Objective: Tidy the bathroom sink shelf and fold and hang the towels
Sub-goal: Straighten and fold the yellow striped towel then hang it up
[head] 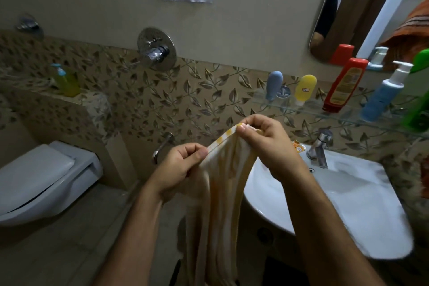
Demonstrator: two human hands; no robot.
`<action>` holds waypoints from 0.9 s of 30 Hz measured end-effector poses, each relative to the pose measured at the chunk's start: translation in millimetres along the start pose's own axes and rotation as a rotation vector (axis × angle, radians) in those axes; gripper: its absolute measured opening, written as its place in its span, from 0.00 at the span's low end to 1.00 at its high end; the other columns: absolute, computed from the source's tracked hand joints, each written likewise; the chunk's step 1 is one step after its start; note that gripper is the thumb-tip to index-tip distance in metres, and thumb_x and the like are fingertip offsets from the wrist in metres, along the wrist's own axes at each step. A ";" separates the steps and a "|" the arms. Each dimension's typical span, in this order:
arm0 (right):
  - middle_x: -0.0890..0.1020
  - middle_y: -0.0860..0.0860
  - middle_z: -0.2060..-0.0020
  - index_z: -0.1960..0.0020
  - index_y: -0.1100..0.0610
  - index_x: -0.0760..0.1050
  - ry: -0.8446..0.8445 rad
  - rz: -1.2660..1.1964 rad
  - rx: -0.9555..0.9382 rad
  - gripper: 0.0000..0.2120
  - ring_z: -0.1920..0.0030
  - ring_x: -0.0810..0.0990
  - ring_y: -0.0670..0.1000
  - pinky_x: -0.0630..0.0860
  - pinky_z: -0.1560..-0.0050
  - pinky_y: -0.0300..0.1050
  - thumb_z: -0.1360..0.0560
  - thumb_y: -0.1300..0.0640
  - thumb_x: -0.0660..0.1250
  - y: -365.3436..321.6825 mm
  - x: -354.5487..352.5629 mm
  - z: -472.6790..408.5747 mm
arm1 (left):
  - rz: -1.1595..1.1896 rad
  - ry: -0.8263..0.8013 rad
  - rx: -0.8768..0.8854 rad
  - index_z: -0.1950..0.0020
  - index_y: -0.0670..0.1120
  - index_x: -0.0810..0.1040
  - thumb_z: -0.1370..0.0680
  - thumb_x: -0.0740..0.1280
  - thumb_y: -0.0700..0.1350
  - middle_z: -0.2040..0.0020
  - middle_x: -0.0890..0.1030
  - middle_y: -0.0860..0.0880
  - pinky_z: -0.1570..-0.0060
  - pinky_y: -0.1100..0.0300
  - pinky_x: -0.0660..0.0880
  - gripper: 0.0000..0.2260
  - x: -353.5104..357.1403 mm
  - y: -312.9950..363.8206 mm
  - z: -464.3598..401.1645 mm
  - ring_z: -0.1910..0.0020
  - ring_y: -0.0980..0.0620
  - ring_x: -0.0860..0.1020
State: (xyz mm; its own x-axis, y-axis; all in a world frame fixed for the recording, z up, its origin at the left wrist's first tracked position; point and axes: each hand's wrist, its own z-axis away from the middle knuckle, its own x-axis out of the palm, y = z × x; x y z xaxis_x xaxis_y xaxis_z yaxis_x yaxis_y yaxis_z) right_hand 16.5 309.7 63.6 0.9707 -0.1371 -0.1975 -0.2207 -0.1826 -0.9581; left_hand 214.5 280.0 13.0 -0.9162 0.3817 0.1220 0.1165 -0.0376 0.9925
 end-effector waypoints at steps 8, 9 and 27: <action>0.83 0.58 0.59 0.47 0.54 0.79 -0.369 0.228 0.068 0.10 0.60 0.79 0.49 0.76 0.58 0.50 0.27 0.55 0.74 21.9 -0.1 5.4 | -0.238 -0.015 0.175 0.57 0.44 0.84 0.24 0.70 0.39 0.59 0.85 0.45 0.55 0.65 0.76 0.04 15.1 1.3 -5.7 0.58 0.55 0.81; 0.82 0.61 0.61 0.51 0.56 0.80 -0.366 0.244 0.041 0.10 0.62 0.77 0.49 0.73 0.60 0.49 0.28 0.51 0.73 22.3 2.6 5.1 | -0.260 -0.031 0.208 0.56 0.43 0.84 0.24 0.70 0.39 0.58 0.85 0.44 0.53 0.64 0.76 0.03 18.6 5.2 -7.2 0.57 0.53 0.81; 0.77 0.40 0.66 0.32 0.42 0.70 -0.327 0.355 0.032 0.27 0.64 0.73 0.42 0.70 0.65 0.33 0.28 0.54 0.75 25.0 -58.7 4.6 | -0.338 0.033 0.064 0.58 0.45 0.84 0.23 0.70 0.40 0.62 0.83 0.49 0.56 0.58 0.75 0.05 51.0 1.5 -15.9 0.61 0.55 0.79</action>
State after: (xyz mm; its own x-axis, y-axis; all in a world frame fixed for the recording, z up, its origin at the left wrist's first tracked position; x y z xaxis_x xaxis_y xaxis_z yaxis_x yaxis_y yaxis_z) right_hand -45.5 317.7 50.3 0.8161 0.1286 -0.5634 -0.5458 -0.1491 -0.8246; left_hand 161.9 284.7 20.9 -0.9189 0.3325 -0.2120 -0.1728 0.1438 0.9744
